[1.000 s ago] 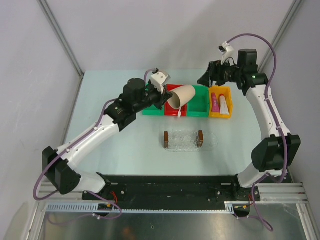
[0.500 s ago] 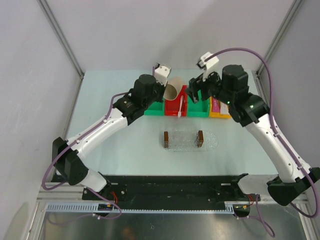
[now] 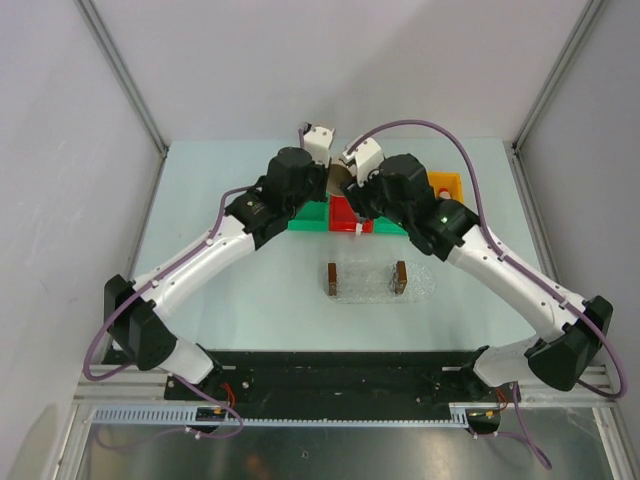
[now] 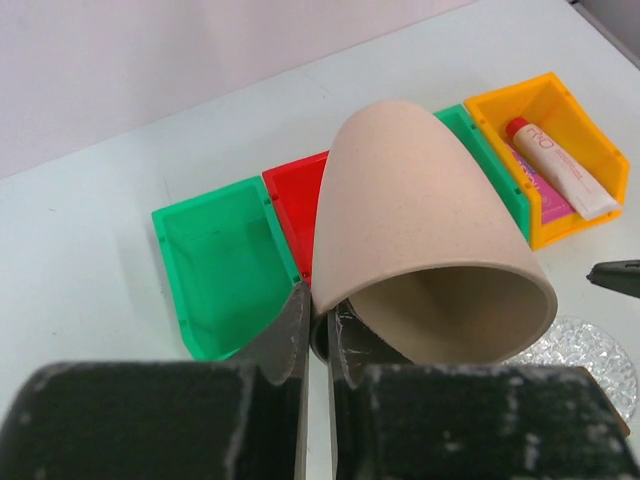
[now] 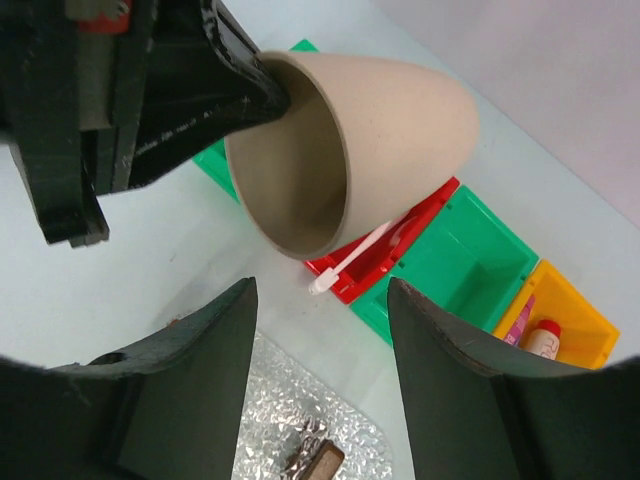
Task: Prepare toiletry sets of a toothbrush and toothpaste on the tray
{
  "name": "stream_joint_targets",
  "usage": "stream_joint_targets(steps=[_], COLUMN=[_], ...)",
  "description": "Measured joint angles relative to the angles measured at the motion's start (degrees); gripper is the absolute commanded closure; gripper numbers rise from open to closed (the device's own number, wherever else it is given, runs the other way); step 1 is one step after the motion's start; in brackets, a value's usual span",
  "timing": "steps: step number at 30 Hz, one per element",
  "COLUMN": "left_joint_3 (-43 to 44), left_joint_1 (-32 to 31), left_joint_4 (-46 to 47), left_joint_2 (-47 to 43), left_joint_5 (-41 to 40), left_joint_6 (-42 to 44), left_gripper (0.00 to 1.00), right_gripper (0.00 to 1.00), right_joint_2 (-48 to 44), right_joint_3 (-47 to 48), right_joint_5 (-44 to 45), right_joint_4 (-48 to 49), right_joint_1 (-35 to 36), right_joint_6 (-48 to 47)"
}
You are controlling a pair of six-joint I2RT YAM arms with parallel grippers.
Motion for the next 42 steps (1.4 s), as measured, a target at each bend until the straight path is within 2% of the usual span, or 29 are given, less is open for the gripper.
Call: stream_joint_targets(steps=[17,28,42], left_joint_3=[0.02,-0.20,-1.25], left_joint_1=[0.00,0.11,0.04], left_joint_4=[-0.15,-0.07,0.15], left_joint_2=[0.00,0.00,-0.02], left_joint_5=[0.04,-0.48,0.81], left_joint_6=[-6.21,-7.87,-9.22], left_gripper=[1.00,1.00,1.00], right_gripper=[0.46,0.53,0.52], right_joint_2=[2.19,5.22,5.66], right_joint_3=[0.04,1.99,4.90], right_joint_5=[3.61,4.57,4.33], right_joint_4=[3.74,3.91,3.76], right_joint_1=[0.76,0.83,-0.31], right_joint_6=[2.25,3.91,5.05])
